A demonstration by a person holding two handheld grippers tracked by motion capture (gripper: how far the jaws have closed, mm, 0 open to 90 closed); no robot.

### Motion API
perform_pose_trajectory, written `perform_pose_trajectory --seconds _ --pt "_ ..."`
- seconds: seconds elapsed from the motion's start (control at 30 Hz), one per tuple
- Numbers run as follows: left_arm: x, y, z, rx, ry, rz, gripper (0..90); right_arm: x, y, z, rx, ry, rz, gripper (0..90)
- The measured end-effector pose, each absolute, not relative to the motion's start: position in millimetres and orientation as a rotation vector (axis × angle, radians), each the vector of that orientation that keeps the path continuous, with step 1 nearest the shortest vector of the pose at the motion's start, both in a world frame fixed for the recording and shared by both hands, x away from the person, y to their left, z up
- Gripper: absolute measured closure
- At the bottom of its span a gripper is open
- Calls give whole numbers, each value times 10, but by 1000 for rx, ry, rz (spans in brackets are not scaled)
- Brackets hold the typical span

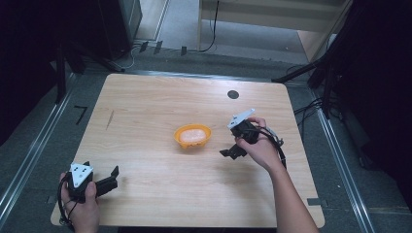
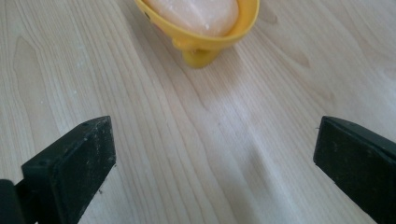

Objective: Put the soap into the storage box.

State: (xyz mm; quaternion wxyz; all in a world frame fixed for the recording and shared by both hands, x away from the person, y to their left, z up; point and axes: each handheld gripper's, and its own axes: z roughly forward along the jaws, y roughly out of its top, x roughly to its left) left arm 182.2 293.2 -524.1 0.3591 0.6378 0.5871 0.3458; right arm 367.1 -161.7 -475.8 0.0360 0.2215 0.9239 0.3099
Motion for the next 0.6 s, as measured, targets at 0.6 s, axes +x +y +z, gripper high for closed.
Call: perform_pose_trajectory --seconds 0.6 --pt "1825 2928 -5239 1652 1518 892 47 3347 -2054 -4986 886 2743 989 0"
